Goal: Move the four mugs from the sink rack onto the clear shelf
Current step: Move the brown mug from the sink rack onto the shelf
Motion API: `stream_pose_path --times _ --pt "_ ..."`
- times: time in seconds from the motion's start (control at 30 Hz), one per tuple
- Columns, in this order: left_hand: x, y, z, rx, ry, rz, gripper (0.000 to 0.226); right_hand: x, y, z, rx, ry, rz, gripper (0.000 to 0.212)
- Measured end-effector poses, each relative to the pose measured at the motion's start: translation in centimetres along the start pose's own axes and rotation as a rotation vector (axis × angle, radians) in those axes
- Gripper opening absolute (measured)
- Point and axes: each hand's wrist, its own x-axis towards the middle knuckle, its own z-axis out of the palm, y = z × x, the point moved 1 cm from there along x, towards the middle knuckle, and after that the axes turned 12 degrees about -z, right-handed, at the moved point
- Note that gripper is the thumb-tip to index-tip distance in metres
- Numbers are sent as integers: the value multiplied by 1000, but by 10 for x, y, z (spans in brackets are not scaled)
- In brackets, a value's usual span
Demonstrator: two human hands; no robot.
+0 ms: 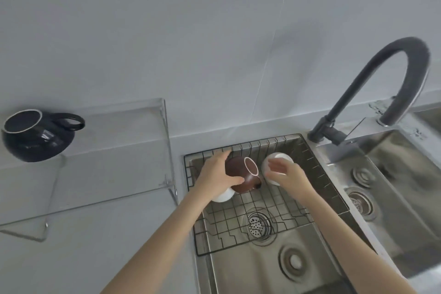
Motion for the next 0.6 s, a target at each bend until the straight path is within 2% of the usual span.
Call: stream_pose_path --times 0.13,0.23,0.37,0.6 --pt "33 -11 19 98 -80 -51 97 5 41 17 69 -90 64 66" --pt "46 -16 31 145 -124 -50 92 15 57 27 131 -125 87 76" --pt "54 -22 42 165 -110 -50 93 29 63 38 208 -221 29 56" --pt "53 -24 42 142 -61 -63 86 34 62 45 221 -157 39 61"
